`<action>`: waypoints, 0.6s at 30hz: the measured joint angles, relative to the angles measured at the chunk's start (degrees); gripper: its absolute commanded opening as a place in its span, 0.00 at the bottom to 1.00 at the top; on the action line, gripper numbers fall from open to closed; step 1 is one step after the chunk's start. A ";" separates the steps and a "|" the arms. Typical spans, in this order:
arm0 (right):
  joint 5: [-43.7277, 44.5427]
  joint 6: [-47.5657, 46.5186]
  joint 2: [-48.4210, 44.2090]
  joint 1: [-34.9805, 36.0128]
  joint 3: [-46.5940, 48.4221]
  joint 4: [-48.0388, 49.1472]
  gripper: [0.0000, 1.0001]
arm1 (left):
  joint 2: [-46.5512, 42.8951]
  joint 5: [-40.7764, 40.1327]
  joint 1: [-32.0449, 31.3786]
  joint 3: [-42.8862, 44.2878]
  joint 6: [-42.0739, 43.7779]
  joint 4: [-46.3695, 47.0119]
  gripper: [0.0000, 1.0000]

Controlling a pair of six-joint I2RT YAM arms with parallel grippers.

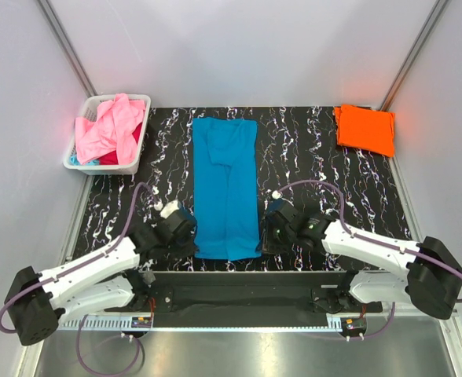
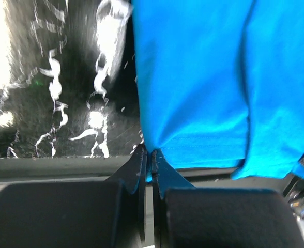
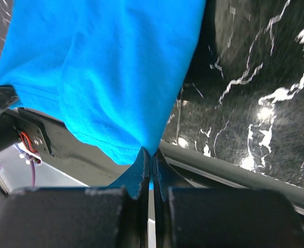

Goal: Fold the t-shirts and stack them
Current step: Fold the tshirt

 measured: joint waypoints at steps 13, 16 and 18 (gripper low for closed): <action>10.54 -11.06 6.40 -1.73 16.70 -6.01 0.00 | 14.16 -10.80 1.51 16.33 5.16 -4.52 0.00; 11.43 -14.43 9.38 -5.09 19.56 -6.10 0.00 | 16.26 -11.74 4.28 18.36 6.91 -4.42 0.00; 11.32 -16.70 11.54 -7.72 21.16 -5.88 0.00 | 18.12 -11.69 7.04 20.15 8.61 -3.39 0.00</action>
